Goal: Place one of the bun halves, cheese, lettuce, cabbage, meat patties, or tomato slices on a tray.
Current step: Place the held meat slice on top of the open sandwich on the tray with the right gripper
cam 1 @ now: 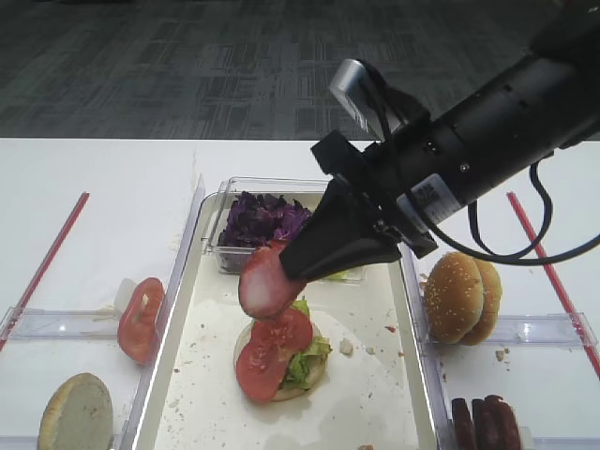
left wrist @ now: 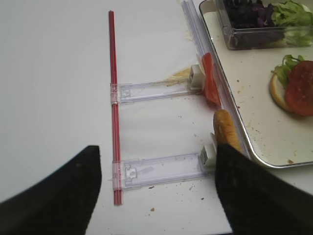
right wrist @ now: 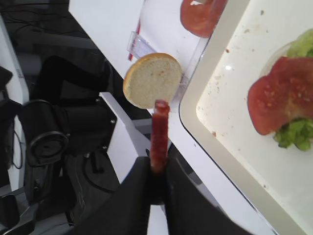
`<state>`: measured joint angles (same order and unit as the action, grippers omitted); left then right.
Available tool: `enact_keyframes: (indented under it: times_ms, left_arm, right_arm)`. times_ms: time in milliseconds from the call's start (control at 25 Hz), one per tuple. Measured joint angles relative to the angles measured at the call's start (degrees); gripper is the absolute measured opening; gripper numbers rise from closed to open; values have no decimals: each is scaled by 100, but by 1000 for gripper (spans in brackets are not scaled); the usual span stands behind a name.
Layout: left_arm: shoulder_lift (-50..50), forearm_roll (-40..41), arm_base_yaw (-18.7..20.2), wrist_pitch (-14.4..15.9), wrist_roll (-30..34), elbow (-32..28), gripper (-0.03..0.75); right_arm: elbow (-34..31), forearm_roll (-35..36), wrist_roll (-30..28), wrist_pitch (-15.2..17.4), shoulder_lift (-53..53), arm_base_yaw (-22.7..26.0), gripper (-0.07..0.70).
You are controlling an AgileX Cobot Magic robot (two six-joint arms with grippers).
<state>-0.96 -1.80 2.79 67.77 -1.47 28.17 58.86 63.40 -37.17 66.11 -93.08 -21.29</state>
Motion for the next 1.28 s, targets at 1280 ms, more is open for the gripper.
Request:
enact_keyframes:
  times_ms: [1280]
  left_arm:
    - [0,0,0,0,0,0,491]
  right_arm:
    - [-738,1901,-2367,18,-1726,339,116]
